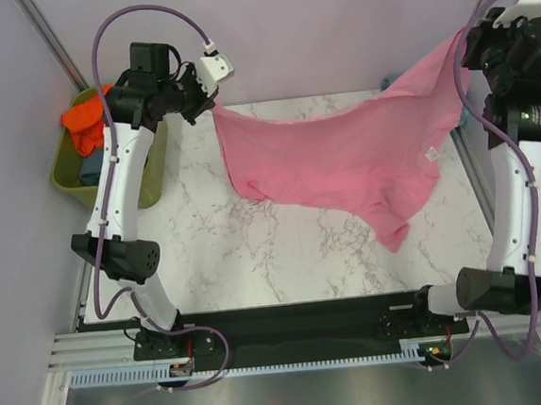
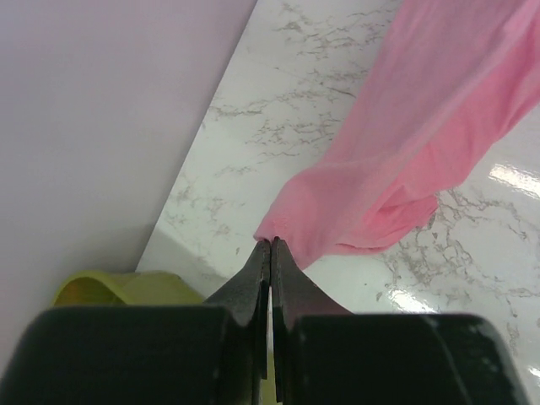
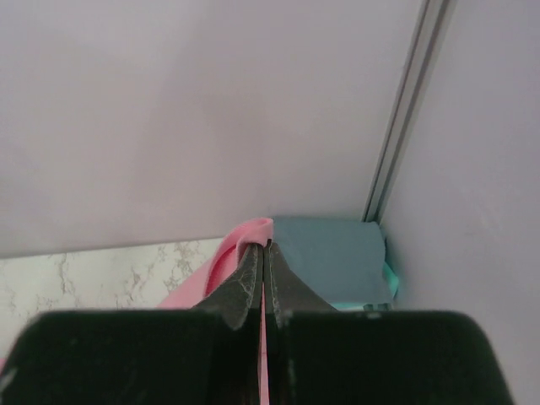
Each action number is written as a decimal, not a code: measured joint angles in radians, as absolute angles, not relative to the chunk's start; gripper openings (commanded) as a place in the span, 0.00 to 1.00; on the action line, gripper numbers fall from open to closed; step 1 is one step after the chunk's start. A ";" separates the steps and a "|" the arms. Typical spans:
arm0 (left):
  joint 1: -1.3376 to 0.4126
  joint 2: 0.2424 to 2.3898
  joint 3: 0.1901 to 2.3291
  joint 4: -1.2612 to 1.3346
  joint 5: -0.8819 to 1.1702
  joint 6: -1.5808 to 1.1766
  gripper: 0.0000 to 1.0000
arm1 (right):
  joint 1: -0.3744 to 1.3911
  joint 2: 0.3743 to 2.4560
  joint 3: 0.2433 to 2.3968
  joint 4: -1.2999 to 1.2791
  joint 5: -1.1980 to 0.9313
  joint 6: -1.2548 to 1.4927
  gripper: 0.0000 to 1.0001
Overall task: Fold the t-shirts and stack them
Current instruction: Flatten the tshirt out, then fold the tshirt
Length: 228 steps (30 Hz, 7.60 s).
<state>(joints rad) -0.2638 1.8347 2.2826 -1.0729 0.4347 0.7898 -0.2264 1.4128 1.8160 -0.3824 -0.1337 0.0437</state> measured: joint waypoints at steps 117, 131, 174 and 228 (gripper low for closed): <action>-0.046 2.296 2.094 -0.620 0.117 0.506 0.02 | -0.014 2.191 1.977 -0.194 -0.107 -0.094 0.00; -0.035 2.130 1.894 -0.634 0.211 0.506 0.02 | -0.016 1.888 1.589 -0.250 -0.144 -0.094 0.00; -0.023 1.890 1.629 -0.724 0.320 0.341 0.99 | -0.014 1.530 1.316 -0.371 -0.220 -0.137 0.44; -0.150 1.938 1.450 -0.840 0.553 0.249 0.97 | 0.049 1.993 1.360 -0.456 -0.445 -0.224 0.00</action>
